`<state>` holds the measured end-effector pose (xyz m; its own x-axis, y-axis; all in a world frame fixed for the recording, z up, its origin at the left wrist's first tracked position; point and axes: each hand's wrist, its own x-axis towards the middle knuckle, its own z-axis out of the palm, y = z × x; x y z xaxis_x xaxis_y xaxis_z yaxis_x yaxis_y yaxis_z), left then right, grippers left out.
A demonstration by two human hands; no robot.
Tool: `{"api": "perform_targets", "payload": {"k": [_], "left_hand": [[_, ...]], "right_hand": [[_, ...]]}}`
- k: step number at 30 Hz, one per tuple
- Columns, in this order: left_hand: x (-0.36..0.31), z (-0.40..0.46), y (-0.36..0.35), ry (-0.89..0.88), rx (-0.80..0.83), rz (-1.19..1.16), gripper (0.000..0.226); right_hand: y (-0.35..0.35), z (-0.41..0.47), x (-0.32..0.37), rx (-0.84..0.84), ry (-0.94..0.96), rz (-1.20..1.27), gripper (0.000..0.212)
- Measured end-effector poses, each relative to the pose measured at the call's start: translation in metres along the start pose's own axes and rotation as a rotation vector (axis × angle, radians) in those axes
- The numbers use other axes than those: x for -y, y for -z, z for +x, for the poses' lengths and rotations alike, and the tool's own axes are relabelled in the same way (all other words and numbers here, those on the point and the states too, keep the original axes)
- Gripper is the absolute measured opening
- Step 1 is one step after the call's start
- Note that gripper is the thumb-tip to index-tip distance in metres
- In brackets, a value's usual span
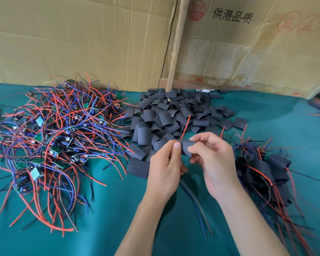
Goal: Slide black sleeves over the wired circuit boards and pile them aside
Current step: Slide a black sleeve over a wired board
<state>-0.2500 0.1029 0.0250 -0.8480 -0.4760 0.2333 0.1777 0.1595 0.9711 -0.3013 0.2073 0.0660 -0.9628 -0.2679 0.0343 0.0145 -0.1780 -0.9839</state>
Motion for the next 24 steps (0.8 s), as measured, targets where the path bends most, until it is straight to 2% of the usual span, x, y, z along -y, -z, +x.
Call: {"api": "perform_targets", "payload": {"k": [2, 7, 11, 17, 21, 24], "left_hand": [[-0.001, 0.001, 0.001, 0.010, 0.001, -0.029, 0.037], [-0.004, 0.000, 0.001, 0.028, 0.039, -0.109, 0.039], [-0.004, 0.000, 0.003, 0.013, 0.033, -0.079, 0.041], [-0.006, 0.000, 0.003, 0.022, -0.010, -0.062, 0.034], [-0.005, 0.001, 0.005, 0.057, -0.086, -0.040, 0.037], [-0.005, 0.002, 0.005, 0.071, -0.062, -0.077, 0.038]], "right_hand": [[0.002, -0.001, 0.000, 0.066, -0.019, 0.023, 0.015], [0.011, -0.003, 0.001, 0.202, -0.028, 0.031, 0.024], [0.010, -0.006, 0.003, 0.191, -0.012, 0.034, 0.030], [0.010, -0.006, 0.003, 0.174, 0.072, -0.065, 0.022], [0.009, -0.009, 0.001, 0.226, 0.106, -0.214, 0.044], [0.007, -0.009, -0.001, 0.181, 0.144, -0.240, 0.044]]}}
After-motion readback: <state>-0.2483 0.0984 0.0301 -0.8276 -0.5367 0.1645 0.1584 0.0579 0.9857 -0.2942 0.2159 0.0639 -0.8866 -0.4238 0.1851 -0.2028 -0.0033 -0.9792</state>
